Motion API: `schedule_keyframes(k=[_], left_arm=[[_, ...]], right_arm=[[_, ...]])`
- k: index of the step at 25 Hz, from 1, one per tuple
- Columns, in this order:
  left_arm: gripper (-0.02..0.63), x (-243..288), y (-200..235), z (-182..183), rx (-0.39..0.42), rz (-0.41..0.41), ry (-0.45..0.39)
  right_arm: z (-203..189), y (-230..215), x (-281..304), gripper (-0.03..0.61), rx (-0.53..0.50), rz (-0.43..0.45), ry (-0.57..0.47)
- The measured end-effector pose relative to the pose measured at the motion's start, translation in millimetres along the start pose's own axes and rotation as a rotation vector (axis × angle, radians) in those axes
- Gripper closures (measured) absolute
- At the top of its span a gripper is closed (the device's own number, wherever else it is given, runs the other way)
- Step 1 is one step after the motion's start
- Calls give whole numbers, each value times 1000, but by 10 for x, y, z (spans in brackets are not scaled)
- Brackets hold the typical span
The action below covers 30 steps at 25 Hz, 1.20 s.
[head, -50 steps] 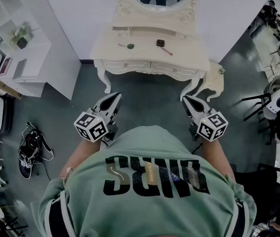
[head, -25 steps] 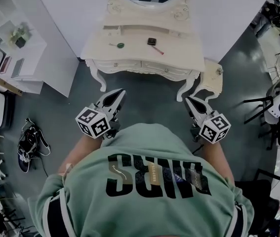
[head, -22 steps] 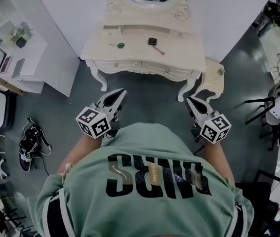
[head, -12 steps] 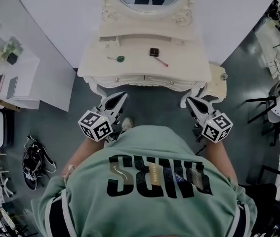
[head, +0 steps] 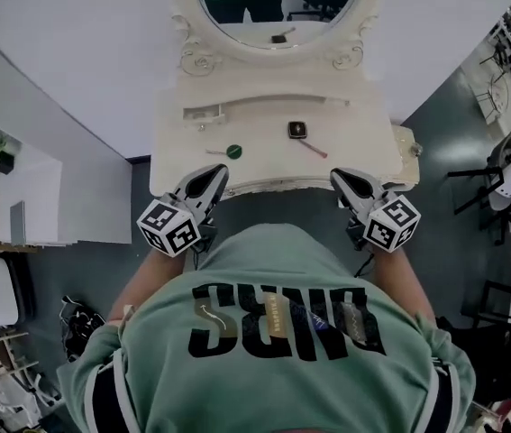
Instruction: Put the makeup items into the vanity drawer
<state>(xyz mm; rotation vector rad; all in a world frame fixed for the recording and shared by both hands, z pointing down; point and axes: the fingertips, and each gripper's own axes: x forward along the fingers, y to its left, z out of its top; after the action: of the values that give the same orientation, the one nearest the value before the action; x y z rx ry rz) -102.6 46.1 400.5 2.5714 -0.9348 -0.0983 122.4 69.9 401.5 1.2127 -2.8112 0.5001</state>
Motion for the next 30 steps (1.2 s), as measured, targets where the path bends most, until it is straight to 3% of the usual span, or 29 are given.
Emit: schedule_keyframes(k=[9,21,26,30], left_arm=[[615,411,536,-1,-44,60,13],[615,1401,519,126,-59,227,-28],[615,1548,621,98,-51,221,13],[615,1598,766,-29,-55,174,57]], right_arm=[[-16,-637,460,569,18,12,66],[87,-1751,726,569,-9,183,114],[-56,-1913,854,569,-26,168,163],[-252,-1979,950,568,-71,95,250]])
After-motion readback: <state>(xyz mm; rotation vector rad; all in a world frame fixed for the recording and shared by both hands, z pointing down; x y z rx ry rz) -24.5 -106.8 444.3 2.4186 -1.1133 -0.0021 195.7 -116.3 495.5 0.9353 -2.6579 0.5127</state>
